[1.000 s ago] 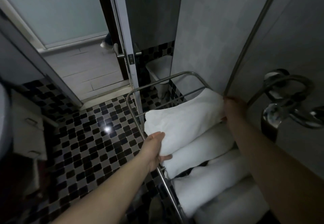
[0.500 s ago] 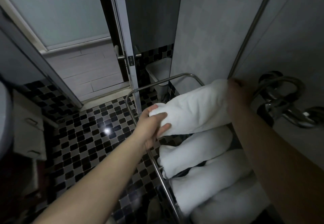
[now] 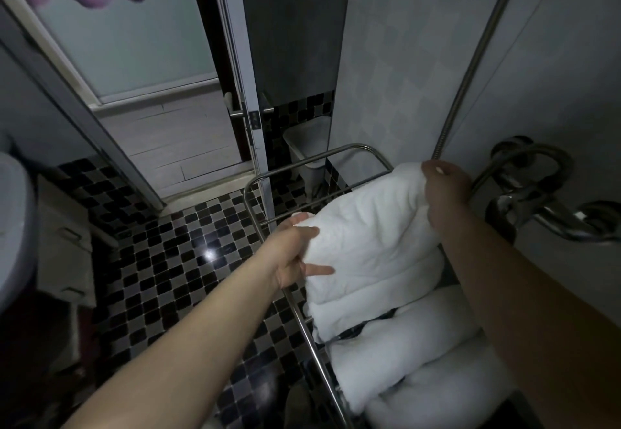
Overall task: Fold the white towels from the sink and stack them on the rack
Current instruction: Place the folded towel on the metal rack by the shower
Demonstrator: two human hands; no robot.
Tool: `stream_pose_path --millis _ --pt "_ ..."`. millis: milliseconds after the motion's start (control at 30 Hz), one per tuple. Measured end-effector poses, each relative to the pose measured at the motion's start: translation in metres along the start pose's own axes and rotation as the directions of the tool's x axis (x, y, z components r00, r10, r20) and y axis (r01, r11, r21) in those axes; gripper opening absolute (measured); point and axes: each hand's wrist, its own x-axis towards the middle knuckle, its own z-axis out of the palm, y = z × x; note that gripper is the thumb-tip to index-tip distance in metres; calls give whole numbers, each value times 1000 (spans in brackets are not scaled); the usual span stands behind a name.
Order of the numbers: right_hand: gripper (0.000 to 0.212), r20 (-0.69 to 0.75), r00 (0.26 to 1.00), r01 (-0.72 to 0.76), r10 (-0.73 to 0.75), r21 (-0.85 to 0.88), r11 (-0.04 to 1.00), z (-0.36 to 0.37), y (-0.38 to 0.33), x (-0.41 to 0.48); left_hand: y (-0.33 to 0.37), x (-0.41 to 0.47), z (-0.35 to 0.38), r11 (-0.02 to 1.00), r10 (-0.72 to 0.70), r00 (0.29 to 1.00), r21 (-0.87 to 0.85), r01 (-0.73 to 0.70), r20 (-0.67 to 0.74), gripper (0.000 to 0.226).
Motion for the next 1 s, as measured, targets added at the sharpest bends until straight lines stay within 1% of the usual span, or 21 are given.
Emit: stream_pose_path --millis 67,133,167,200,267,333,400,467,500,533,567,633,733,800,867,900,933,1000 --pt "21 17 1000 -15 15 0 1000 3 2 0 -1 2 -3 991 123 991 59 -120 -52 43" --pt "24 23 1000 -8 8 19 1000 7 -1 -1 -1 5 -5 958 278 956 102 -268 -90 47" --pt "25 23 1000 2 -2 36 999 9 -3 -1 -1 6 -6 939 334 938 116 -323 -92 49" --pt "24 26 1000 13 -14 48 999 11 -4 0 -1 9 -8 929 360 928 122 -349 -93 52" --pt "23 44 998 43 -45 31 999 14 -2 -1 -6 14 -12 944 324 941 99 -315 -101 57" --pt "24 86 996 21 -18 -32 999 15 6 -3 -17 19 -18 971 233 966 81 -225 -112 60" --pt "25 149 983 -95 111 -109 989 16 17 -4 -31 22 -23 984 152 980 117 -137 -130 63" --pt "24 193 933 -264 304 -207 942 14 23 -7 -45 23 -28 992 68 987 120 -51 -147 63" --pt "27 192 909 -321 371 -246 914 13 25 -8 -50 24 -30 994 42 988 107 -26 -152 62" --pt "28 182 897 -349 403 -266 898 12 26 -9 -53 25 -32 995 44 987 101 -28 -155 60" --pt "26 172 903 -340 394 -276 899 12 29 -9 -54 27 -33 993 68 986 102 -52 -155 58" --pt "20 160 935 -268 317 -267 926 13 34 -9 -52 32 -35 985 149 976 105 -134 -157 56" --pt "18 159 967 -173 200 -171 970 19 34 -6 -45 37 -38 953 297 942 113 -282 -155 59" --pt "17 155 976 -137 153 -110 984 23 36 -1 -44 39 -41 940 338 928 101 -325 -154 62" --pt "19 170 976 -122 139 -107 987 26 46 4 -46 44 -45 958 283 944 100 -269 -167 62" --pt "20 188 970 -123 155 -170 978 25 56 7 -48 47 -47 973 219 960 109 -202 -177 61" --pt "21 199 963 -125 182 -272 954 22 67 9 -51 49 -49 985 147 972 121 -126 -184 61" --pt "24 198 945 -152 261 -441 884 14 86 11 -57 50 -50 988 51 979 152 -21 -195 61"
